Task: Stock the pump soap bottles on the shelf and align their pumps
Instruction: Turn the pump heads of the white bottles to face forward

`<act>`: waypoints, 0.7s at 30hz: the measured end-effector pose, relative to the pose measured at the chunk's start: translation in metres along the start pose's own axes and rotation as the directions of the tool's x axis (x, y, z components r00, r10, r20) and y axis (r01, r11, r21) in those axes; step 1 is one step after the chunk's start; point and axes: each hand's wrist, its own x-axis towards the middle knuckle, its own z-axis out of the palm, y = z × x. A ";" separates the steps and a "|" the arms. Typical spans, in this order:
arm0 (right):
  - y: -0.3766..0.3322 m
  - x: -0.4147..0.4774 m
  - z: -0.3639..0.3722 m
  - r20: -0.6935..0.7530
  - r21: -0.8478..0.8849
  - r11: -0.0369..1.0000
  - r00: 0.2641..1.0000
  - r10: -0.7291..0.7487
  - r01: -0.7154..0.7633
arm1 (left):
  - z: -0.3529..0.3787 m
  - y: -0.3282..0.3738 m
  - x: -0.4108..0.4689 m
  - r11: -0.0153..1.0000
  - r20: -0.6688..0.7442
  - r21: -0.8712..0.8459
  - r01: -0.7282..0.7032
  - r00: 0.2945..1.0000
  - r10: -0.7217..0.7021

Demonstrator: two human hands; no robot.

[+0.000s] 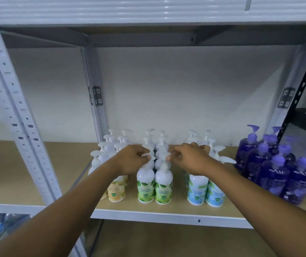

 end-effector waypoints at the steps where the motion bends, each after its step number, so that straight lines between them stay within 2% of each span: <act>1: 0.000 0.001 0.000 -0.001 0.002 1.000 1.000 -0.003 0.003 | 0.000 -0.001 0.000 1.000 -0.013 -0.003 -0.003 1.000 0.003; 11: -0.005 0.003 0.011 -0.114 0.036 0.998 0.992 0.054 -0.051 | 0.006 -0.005 0.001 0.999 -0.085 0.025 0.023 0.996 -0.021; 21: -0.006 0.000 0.011 -0.118 0.026 0.999 0.992 0.046 -0.043 | 0.004 -0.004 0.002 0.999 -0.062 0.021 0.025 0.998 -0.024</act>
